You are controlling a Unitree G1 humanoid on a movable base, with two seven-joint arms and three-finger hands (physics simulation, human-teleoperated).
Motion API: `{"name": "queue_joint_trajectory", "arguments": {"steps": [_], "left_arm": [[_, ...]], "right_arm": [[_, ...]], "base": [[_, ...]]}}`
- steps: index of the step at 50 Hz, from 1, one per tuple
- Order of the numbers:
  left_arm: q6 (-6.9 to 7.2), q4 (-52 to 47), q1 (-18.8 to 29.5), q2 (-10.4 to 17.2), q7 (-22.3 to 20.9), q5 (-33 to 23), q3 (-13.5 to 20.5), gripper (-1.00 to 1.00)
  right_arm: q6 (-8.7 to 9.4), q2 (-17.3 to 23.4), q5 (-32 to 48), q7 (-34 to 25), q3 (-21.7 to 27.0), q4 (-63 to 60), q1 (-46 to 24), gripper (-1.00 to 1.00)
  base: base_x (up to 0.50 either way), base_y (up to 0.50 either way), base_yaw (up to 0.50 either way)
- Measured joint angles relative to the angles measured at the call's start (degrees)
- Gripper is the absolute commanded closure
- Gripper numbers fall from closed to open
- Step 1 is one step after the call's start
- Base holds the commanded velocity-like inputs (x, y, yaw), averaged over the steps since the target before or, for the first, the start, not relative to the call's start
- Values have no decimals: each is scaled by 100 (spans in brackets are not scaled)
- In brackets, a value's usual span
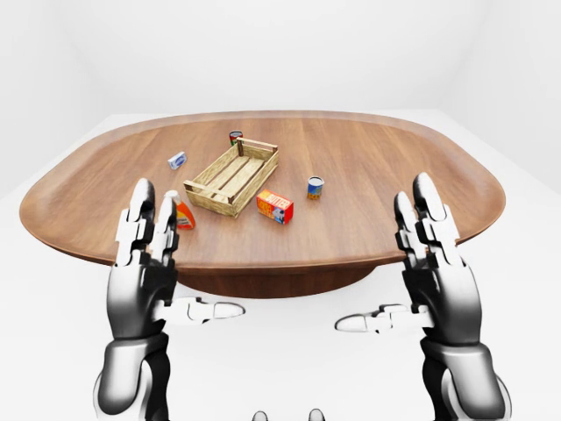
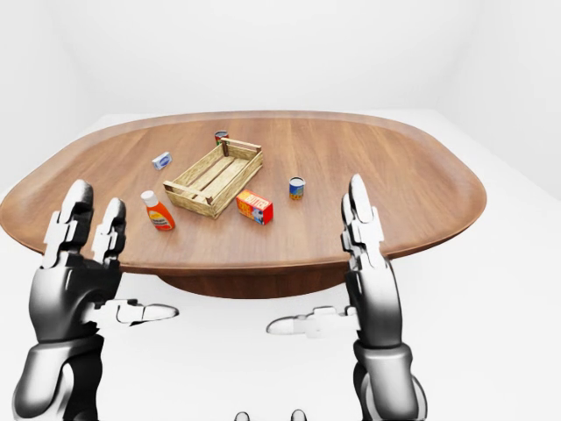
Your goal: Pick up the butter and put it in the tray.
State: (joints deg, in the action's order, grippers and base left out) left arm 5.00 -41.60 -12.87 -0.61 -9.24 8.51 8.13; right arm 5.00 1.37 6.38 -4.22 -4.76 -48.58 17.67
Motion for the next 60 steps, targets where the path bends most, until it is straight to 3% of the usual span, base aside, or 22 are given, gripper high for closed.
{"name": "queue_joint_trajectory", "arguments": {"steps": [10, 44, 60], "left_arm": [[0, -367, -36, -54, -95, 94, 182, -100], [0, -349, 87, -42, -32, 137, 319, -100], [0, -279, 116, -20, 14, 96, 341, -100]], "right_arm": [[0, 45, 238, -24, -92, -535, 182, -100], [0, 24, 509, -12, -129, -585, 163, -100], [0, -15, 386, 42, -88, -586, 128, -100]], "base": [[0, 2, 0], [0, 50, 0], [16, 0, 0]]}}
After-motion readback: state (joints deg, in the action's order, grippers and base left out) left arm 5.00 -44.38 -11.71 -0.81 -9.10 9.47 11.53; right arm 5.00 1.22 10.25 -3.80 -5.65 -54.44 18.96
